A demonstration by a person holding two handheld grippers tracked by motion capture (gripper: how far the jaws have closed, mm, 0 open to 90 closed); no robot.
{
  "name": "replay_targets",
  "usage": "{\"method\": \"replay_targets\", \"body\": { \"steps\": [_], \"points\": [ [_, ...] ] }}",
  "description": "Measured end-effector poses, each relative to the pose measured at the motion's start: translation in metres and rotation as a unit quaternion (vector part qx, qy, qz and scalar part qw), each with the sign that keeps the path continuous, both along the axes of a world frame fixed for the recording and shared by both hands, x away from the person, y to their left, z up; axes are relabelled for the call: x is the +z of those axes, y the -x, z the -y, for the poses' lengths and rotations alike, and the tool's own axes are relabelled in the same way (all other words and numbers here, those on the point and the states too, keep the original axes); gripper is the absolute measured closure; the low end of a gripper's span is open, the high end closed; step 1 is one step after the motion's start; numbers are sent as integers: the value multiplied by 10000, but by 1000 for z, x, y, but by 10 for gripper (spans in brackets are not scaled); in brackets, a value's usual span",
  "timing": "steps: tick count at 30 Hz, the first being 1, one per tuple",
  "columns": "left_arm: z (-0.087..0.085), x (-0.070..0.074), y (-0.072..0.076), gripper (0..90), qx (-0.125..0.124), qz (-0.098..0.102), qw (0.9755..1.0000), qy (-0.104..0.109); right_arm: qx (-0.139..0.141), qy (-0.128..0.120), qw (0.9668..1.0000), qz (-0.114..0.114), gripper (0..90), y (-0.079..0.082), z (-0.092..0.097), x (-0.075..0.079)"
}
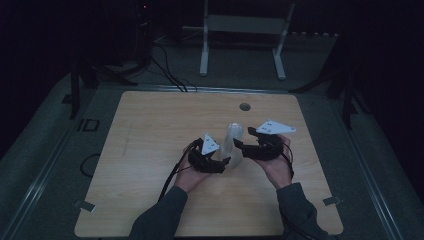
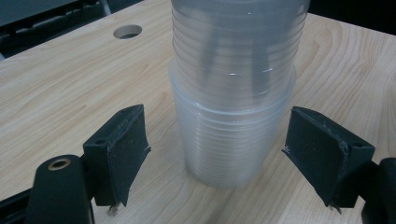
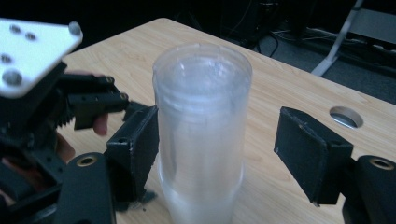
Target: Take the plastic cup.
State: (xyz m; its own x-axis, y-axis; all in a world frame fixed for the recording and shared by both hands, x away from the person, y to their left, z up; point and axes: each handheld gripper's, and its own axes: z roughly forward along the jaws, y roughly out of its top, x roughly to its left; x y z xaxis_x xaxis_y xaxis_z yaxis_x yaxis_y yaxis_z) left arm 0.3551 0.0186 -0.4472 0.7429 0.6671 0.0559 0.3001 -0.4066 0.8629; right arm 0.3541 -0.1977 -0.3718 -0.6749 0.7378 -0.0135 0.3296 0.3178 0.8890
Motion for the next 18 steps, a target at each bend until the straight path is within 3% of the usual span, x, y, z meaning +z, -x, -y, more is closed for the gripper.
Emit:
{"method": "replay_targets", "body": {
  "steps": [9, 18],
  "points": [
    [2, -1, -1, 210, -10, 48, 10000, 24, 154, -27, 9999, 45, 307, -13, -19, 2],
    [6, -3, -2, 211, -8, 95, 10000, 22, 110, -11, 9999, 4, 391, -19, -26, 3]
  ]
}}
